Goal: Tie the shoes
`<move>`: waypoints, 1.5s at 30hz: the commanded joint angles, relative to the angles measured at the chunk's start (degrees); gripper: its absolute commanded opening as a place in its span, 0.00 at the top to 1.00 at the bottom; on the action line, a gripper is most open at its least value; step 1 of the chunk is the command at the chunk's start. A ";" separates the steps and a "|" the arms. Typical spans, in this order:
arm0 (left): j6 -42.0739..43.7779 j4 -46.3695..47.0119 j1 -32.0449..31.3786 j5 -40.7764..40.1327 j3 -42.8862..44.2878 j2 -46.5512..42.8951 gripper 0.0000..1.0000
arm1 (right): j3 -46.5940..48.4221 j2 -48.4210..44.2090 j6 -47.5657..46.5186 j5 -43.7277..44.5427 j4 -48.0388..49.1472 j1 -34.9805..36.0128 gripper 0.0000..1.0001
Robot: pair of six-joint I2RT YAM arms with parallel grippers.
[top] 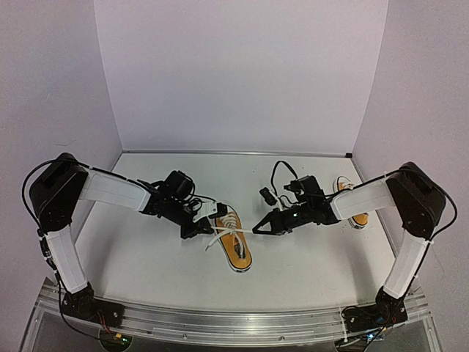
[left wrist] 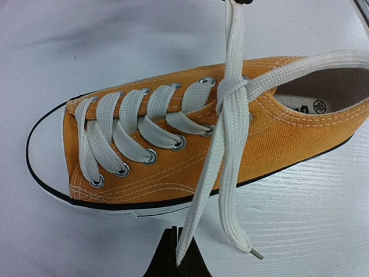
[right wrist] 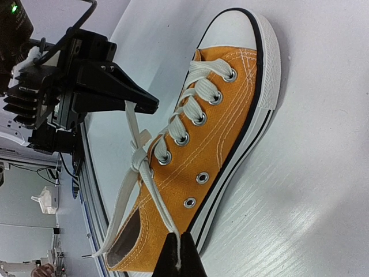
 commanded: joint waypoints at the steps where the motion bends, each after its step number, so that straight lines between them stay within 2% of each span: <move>1: 0.93 -6.02 2.24 -3.48 2.33 -1.34 1.00 | -0.19 -1.25 0.40 0.79 -1.48 -1.72 1.00; 3: -0.57 -6.93 1.73 -2.49 4.27 -1.12 0.97 | 1.85 -0.76 1.11 -2.13 -1.27 -1.07 0.98; 4: -1.41 -6.99 1.37 -2.17 4.91 -1.50 0.90 | 2.79 -1.03 1.52 -2.47 -1.32 -0.43 0.92; 6: -3.86 -5.43 0.82 -1.82 5.60 -3.11 0.71 | 5.13 -2.21 1.73 -2.32 -2.31 0.28 0.66; 7: -5.00 -4.57 0.76 -1.59 5.98 -3.84 0.66 | 6.16 -2.91 1.71 -2.07 -3.15 0.35 0.60; 8: -6.81 -4.55 0.75 -1.53 6.59 -4.85 0.53 | 7.19 -3.57 1.12 -1.17 -4.43 0.36 0.55; 10: -8.84 -5.74 0.80 -2.04 8.00 -6.34 0.16 | 9.44 -5.15 -1.24 1.07 -8.58 0.35 0.51; 11: -10.15 -6.60 0.84 -2.88 8.71 -7.20 0.03 | 10.60 -6.19 -2.69 2.29 -10.98 0.25 0.50; 12: -11.50 -7.07 0.89 -4.33 8.98 -8.23 0.01 | 11.66 -7.90 -3.82 3.66 -13.57 0.21 0.50; 16: -20.89 -3.50 1.52 -14.70 7.26 -14.32 0.00 | 13.85 -12.95 -6.53 9.05 -19.71 0.00 0.44; 20: -35.72 3.20 1.76 -27.78 3.48 -20.71 0.01 | 13.95 -15.75 -7.39 10.65 -22.11 -0.06 0.33; 22: -41.85 0.31 1.74 -32.55 3.67 -22.19 0.00 | 13.03 -15.91 -7.24 10.77 -22.84 0.34 0.32; 26: -47.15 -2.97 1.74 -28.90 2.89 -22.03 0.01 | 11.29 -14.31 -6.41 15.68 -23.20 5.05 0.32; 29: -49.83 -1.31 1.71 -24.38 -0.68 -22.25 0.01 | 12.16 -11.06 -5.35 20.09 -23.43 9.72 0.34; 33: -52.57 1.44 1.74 -24.24 -4.96 -23.29 0.00 | 14.29 -6.14 -4.97 25.80 -24.66 13.99 0.37; 38: -52.98 1.24 1.72 -24.54 -5.71 -23.47 0.00 | 16.76 -0.46 -5.89 29.79 -26.97 17.24 0.42; 45: -52.70 0.79 1.73 -24.05 -4.38 -21.19 0.00 | 18.52 3.16 -5.14 34.12 -27.80 17.97 0.50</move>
